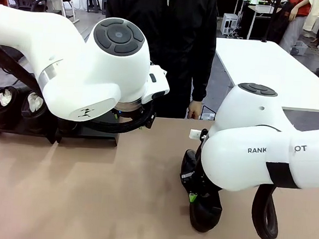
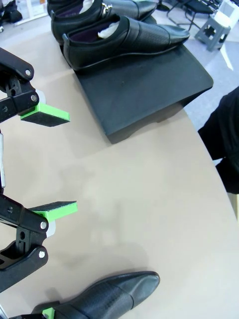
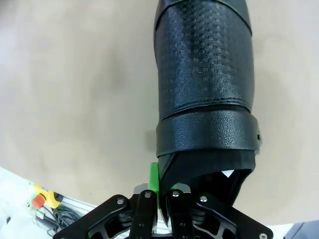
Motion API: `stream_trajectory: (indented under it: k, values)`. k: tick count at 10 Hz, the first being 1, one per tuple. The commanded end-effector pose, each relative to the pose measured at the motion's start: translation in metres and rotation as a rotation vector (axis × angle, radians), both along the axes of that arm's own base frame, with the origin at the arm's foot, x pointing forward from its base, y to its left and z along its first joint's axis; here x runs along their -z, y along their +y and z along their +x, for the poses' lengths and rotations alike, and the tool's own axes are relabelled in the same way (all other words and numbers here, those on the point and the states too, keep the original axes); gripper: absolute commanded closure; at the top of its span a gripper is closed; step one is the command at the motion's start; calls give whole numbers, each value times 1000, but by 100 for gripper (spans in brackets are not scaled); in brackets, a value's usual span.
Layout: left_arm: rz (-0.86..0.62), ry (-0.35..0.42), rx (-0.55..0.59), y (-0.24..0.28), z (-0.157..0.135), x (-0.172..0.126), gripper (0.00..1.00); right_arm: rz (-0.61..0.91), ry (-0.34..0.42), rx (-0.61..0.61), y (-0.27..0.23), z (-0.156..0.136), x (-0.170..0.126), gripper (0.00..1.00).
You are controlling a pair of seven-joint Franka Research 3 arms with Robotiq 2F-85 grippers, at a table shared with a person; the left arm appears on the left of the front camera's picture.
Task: Organize the shoes by placing them on the stand.
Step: Pick up one Shoe and place it in the middle of the table.
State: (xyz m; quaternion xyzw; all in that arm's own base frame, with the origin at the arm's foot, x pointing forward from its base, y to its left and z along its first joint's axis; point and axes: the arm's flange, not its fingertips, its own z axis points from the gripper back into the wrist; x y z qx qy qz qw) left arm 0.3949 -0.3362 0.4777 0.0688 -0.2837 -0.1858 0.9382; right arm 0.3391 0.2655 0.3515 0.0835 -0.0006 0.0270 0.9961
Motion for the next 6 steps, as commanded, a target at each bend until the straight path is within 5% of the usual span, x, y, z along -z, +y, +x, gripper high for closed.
stream_trajectory:
  k: [1, 4, 6]
  values:
    - [-2, -30, -14, -1, 0, 2, 21, 34, -11, 4, 0, 3, -3, 59]
    - [-2, -30, -14, -1, 0, 2, 21, 86, -6, 43, -10, 1, -21, 3]
    - [-2, -30, -14, -1, 0, 2, 21, 167, 30, 70, -21, -5, -47, 0]
